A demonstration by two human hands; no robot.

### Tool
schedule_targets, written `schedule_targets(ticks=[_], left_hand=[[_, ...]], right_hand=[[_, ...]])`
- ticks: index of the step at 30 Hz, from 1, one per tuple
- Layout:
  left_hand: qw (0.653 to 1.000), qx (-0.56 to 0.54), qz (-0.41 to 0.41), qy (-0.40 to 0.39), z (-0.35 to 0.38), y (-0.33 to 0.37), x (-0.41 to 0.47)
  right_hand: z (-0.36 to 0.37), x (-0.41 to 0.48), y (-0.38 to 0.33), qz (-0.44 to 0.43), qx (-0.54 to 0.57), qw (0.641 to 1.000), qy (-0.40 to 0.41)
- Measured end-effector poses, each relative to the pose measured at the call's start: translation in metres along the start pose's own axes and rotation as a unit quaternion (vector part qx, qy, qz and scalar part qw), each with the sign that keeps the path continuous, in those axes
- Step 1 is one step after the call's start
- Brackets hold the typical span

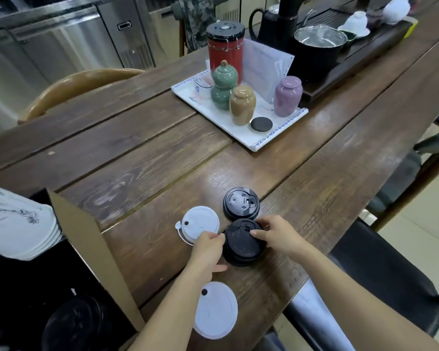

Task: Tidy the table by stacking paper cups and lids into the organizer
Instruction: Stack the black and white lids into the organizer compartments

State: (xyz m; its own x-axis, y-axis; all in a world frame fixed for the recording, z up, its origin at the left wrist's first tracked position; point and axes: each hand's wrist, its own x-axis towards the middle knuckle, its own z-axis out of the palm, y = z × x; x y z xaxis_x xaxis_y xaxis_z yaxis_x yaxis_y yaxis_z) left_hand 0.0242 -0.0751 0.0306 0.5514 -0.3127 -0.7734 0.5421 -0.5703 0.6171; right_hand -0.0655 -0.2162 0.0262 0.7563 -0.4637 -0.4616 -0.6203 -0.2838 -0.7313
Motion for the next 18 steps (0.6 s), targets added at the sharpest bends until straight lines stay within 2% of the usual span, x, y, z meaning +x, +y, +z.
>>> schedule_targets(ticks=[6, 9, 11, 13, 18], left_hand=[[1.000, -0.013, 0.013, -0.002, 0.006, -0.009, 0.003], [0.999, 0.009, 0.038, 0.025, 0.013, -0.011, 0.005], [0.999, -0.011, 0.027, 0.025, 0.015, -0.010, 0.006], [0.999, -0.038, -0.003, 0.014, 0.013, -0.005, 0.007], [0.997, -0.067, -0.034, -0.029, 0.005, 0.008, -0.001]], right_hand=[[0.015, 0.006, 0.003, -0.025, -0.050, 0.998, 0.001], [0.022, 0.014, 0.010, -0.004, -0.116, 0.993, 0.013], [0.025, 0.016, 0.009, 0.017, -0.136, 0.990, 0.018], [0.025, 0.014, 0.002, 0.028, -0.101, 0.994, 0.019], [0.016, 0.010, -0.009, 0.006, 0.115, 0.992, -0.048]])
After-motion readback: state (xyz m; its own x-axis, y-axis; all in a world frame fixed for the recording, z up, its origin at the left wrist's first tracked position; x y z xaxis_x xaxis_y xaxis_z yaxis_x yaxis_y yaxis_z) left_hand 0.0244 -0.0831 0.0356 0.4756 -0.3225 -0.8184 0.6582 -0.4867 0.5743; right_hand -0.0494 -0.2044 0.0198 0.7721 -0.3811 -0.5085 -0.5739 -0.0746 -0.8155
